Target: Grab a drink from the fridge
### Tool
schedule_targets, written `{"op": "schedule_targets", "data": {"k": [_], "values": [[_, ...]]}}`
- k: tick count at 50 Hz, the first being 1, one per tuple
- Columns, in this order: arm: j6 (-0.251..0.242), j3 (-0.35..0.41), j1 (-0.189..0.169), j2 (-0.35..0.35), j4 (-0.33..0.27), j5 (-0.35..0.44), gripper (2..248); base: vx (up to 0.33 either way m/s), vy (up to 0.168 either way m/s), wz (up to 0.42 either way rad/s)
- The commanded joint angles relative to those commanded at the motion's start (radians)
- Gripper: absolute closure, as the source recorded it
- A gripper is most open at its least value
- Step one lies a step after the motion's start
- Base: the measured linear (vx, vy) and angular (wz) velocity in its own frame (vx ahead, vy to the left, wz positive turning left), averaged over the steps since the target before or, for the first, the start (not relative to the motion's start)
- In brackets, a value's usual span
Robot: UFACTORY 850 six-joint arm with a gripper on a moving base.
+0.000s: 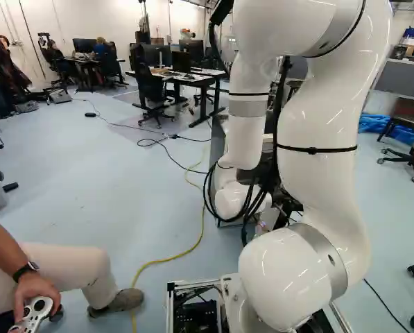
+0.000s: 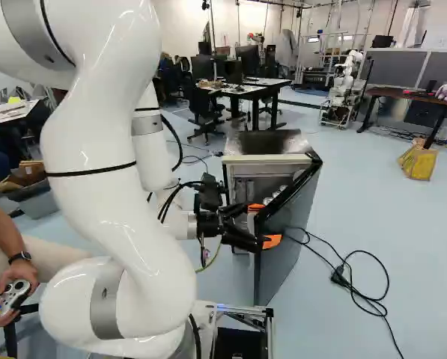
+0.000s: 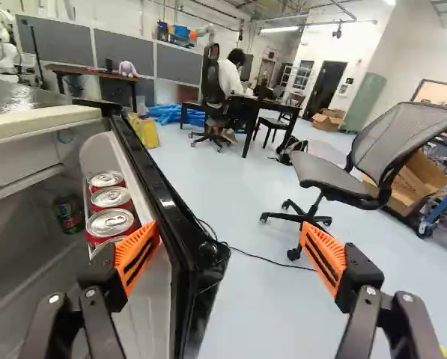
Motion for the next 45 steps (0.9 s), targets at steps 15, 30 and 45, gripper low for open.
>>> {"op": "schedule_targets", "data": {"k": [15, 30, 45], "values": [[0.000, -0.013, -0.068, -0.004, 0.032, 0.000, 3, 0.000, 0.000, 0.000], [0.000, -0.043, -0.152, -0.013, 0.048, 0.000, 3, 0.000, 0.000, 0.000], [0.000, -0.094, -0.245, -0.029, 0.048, 0.000, 3, 0.000, 0.000, 0.000]]}}
